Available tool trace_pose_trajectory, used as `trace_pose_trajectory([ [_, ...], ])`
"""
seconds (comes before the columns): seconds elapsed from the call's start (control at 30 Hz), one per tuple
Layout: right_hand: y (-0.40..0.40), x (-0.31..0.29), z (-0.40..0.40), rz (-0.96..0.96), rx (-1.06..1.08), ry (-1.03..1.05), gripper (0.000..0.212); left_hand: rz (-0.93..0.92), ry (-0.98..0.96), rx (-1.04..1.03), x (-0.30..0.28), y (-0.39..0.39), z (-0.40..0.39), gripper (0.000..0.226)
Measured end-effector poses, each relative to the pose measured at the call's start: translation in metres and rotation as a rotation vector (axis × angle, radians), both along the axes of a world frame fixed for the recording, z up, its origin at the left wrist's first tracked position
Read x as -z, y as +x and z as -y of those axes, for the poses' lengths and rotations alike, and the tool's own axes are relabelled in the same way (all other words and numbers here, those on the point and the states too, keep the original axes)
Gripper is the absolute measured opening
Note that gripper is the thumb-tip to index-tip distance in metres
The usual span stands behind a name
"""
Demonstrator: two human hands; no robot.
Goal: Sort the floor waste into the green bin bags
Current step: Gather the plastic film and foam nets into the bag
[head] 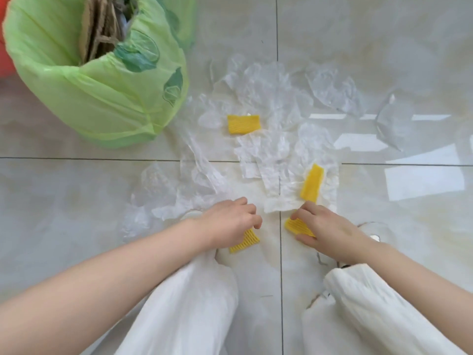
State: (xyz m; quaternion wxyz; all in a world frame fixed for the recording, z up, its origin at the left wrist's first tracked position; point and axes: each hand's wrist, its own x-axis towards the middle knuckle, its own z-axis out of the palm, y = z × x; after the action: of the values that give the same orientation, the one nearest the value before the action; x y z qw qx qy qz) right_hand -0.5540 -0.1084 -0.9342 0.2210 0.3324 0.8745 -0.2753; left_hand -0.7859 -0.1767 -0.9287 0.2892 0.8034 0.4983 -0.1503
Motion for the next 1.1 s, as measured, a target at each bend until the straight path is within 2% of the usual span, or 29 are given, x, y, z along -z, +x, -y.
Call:
trace_pose_trajectory([
  [0.17, 0.01, 0.014, 0.014, -0.006, 0.062, 0.123, 0.053, -0.051, 0.068, 0.118, 0.019, 0.012, 0.011, 0.038],
  [0.37, 0.014, 0.023, 0.017, 0.033, 0.135, 0.176, 0.048, -0.055, 0.169, 0.128, 0.037, 0.009, 0.014, 0.025],
  [0.5, 0.014, 0.025, 0.01, -0.001, 0.149, 0.123, 0.049, -0.107, 0.15, 0.132, 0.038, 0.011, 0.008, 0.022],
  [0.63, 0.017, 0.032, 0.007, -0.021, 0.176, 0.089, 0.061, -0.142, 0.089, 0.153, 0.032, 0.014, 0.004, 0.024],
  [0.77, 0.031, 0.022, -0.003, -0.166, 0.385, -0.062, 0.056, -0.145, 0.056, 0.158, 0.029, 0.012, 0.005, 0.024],
  [0.87, 0.045, 0.013, -0.01, -0.185, 0.534, -0.067, 0.052, -0.121, 0.054, 0.109, 0.028, 0.012, 0.006, 0.022],
  [0.97, 0.055, 0.012, -0.01, -0.18, 0.561, -0.063, 0.048, -0.037, 0.075, 0.027, 0.029, 0.011, 0.009, 0.018],
  [1.1, 0.052, 0.011, -0.007, -0.238, 0.587, -0.049, 0.041, 0.137, 0.069, -0.24, 0.021, 0.013, 0.005, 0.012],
])
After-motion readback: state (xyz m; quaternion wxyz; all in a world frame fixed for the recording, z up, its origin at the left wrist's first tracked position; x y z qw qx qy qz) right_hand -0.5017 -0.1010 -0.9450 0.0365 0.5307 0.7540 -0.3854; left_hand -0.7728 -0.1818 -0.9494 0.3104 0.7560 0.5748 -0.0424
